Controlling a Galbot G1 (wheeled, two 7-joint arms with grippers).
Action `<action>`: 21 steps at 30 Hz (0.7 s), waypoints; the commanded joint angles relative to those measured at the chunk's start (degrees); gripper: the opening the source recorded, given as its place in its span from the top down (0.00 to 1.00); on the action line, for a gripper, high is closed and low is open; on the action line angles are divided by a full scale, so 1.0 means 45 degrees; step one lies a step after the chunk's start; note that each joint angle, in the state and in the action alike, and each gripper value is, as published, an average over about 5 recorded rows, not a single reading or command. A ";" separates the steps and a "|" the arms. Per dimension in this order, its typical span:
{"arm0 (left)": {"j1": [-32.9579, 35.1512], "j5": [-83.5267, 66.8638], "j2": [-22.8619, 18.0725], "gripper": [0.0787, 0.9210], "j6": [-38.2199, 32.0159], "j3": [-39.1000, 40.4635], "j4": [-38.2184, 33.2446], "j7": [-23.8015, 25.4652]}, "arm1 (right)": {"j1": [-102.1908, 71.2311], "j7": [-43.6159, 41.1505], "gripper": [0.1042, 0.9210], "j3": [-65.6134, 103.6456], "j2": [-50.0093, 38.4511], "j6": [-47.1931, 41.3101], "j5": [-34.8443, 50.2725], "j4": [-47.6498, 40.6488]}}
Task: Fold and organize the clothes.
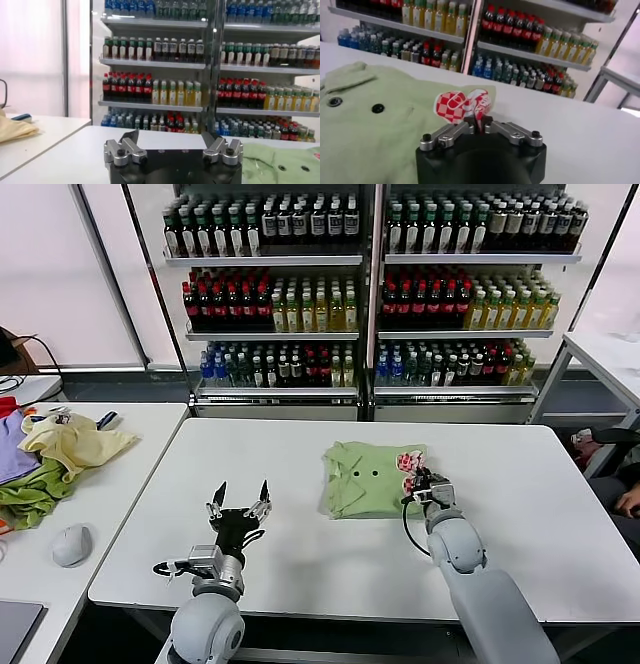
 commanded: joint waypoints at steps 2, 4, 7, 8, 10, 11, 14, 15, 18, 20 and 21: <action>0.0206 0.0273 -0.0037 0.12 -0.0027 0.0079 -0.0213 0.0090 | -0.1230 -0.0472 0.78 0.0841 -0.0873 0.2898 -0.0778 0.1321; 0.0302 0.0343 -0.0048 0.12 -0.0042 0.0096 -0.0314 0.0134 | -0.1856 -0.0327 0.70 0.1169 -0.0928 0.3160 -0.0829 0.2001; 0.0486 0.0437 -0.0085 0.12 -0.0068 0.0099 -0.0495 0.0216 | -0.2956 -0.0083 0.60 0.1785 -0.1017 0.3328 -0.0843 0.3293; 0.0560 0.0468 -0.0100 0.12 -0.0079 0.0094 -0.0564 0.0250 | -0.3389 -0.0020 0.57 0.2014 -0.1045 0.3383 -0.0824 0.3776; 0.0702 0.0516 -0.0124 0.12 -0.0088 0.0079 -0.0709 0.0313 | -0.4197 0.0056 0.49 0.2450 -0.1084 0.3518 -0.0753 0.4658; 0.0774 0.0537 -0.0131 0.12 -0.0092 0.0069 -0.0789 0.0348 | -0.4606 0.0088 0.46 0.2667 -0.1096 0.3596 -0.0693 0.5111; 0.0966 0.0565 -0.0125 0.12 -0.0086 0.0026 -0.1038 0.0445 | -0.5555 0.0124 0.35 0.3255 -0.1101 0.3812 -0.0458 0.6209; 0.1025 0.0568 -0.0121 0.12 -0.0082 0.0006 -0.1127 0.0475 | -0.5830 0.0118 0.32 0.3438 -0.1101 0.3878 -0.0384 0.6513; 0.1219 0.0567 -0.0121 0.12 -0.0071 -0.0066 -0.1398 0.0551 | -0.6636 -0.0022 0.22 0.3879 -0.1089 0.4112 -0.0243 0.7167; 0.1367 0.0570 -0.0125 0.12 -0.0074 -0.0126 -0.1557 0.0591 | -0.7159 -0.0151 0.16 0.3987 -0.1021 0.4265 -0.0223 0.7417; 0.1450 0.0572 -0.0128 0.12 -0.0077 -0.0162 -0.1641 0.0609 | -0.7377 -0.0193 0.15 0.4009 -0.0965 0.4334 -0.0220 0.7508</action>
